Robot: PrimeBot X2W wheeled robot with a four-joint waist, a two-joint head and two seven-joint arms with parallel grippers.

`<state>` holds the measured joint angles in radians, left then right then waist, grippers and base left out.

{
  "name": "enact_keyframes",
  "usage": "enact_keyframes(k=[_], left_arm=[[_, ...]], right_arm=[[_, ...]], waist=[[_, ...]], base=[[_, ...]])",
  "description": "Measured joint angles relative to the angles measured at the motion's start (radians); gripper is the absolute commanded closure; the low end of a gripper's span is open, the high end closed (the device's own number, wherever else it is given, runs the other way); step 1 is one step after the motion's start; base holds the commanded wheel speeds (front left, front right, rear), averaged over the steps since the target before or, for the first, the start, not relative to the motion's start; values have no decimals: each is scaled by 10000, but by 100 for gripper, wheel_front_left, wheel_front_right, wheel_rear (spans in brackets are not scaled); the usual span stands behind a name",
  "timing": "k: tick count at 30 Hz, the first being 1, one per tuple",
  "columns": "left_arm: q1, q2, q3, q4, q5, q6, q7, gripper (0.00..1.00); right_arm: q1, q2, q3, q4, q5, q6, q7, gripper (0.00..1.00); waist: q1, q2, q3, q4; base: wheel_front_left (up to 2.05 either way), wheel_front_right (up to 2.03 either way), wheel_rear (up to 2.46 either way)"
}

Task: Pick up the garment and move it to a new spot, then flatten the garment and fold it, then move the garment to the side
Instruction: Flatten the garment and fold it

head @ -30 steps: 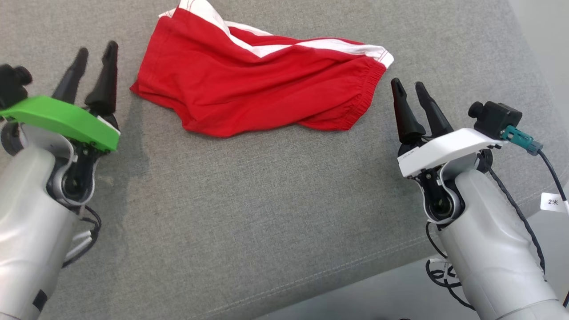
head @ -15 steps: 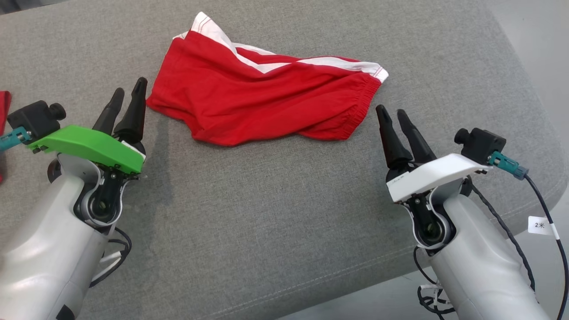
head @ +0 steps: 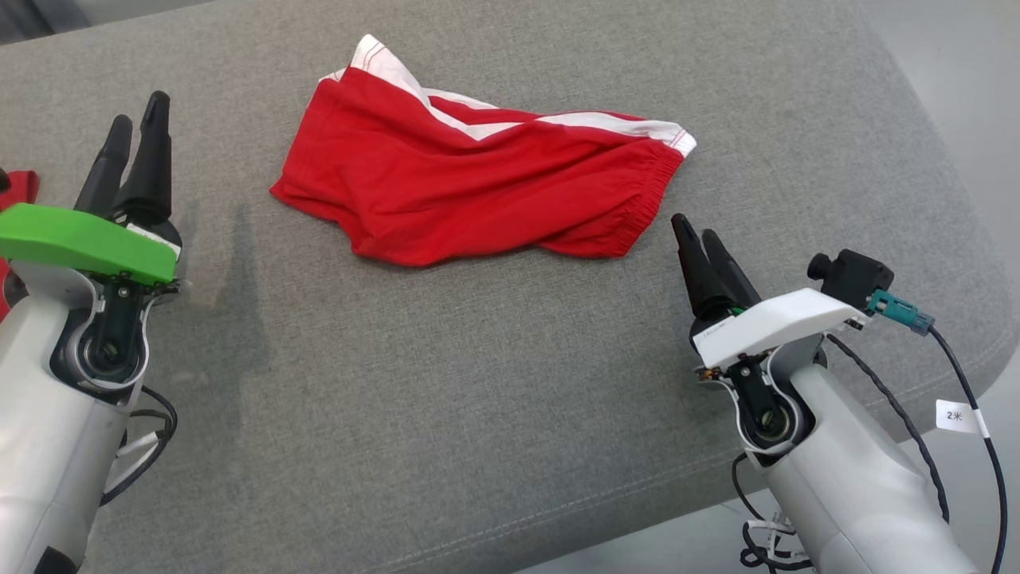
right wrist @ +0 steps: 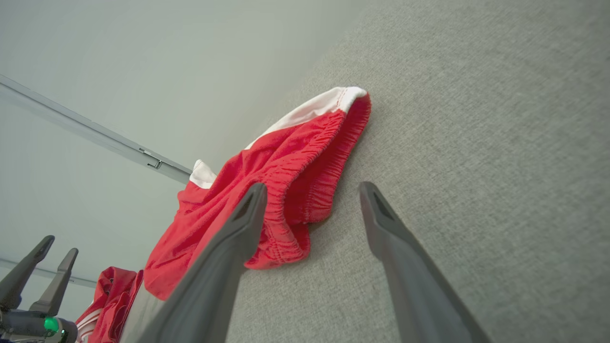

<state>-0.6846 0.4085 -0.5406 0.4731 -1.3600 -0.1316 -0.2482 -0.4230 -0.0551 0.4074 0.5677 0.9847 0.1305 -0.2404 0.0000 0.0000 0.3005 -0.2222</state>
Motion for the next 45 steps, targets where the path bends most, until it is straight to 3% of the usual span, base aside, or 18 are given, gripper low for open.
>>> enact_keyframes(k=[6,14,26,36,45], left_arm=[[369,136,-441,-886,640,0,-4,0],[1164,268,-1091,-1674,1822,0,-6,0],[2251,-437,-696,-2585,3200,0,-8,0],[2616,-654,-234,-2905,3432,0,-8,0],[2973,-836,2,-3124,3804,0,-6,0]], right_arm=[[-100,0,-109,253,1089,0,184,0],[-629,-2,-372,892,1505,-2,332,0],[-1079,-10,-869,1941,1866,-198,558,0],[-1487,-159,-1200,2748,2226,-546,957,0],[-2074,-201,-1060,3129,2305,-522,1312,0]], waist=[[0,0,-116,314],[0,0,-153,741],[0,0,-256,1411],[0,0,-212,1920],[0,0,-132,2288]], base=[[0,0,0],[0,0,0],[0,0,0],[0,0,0],[0,0,0]])
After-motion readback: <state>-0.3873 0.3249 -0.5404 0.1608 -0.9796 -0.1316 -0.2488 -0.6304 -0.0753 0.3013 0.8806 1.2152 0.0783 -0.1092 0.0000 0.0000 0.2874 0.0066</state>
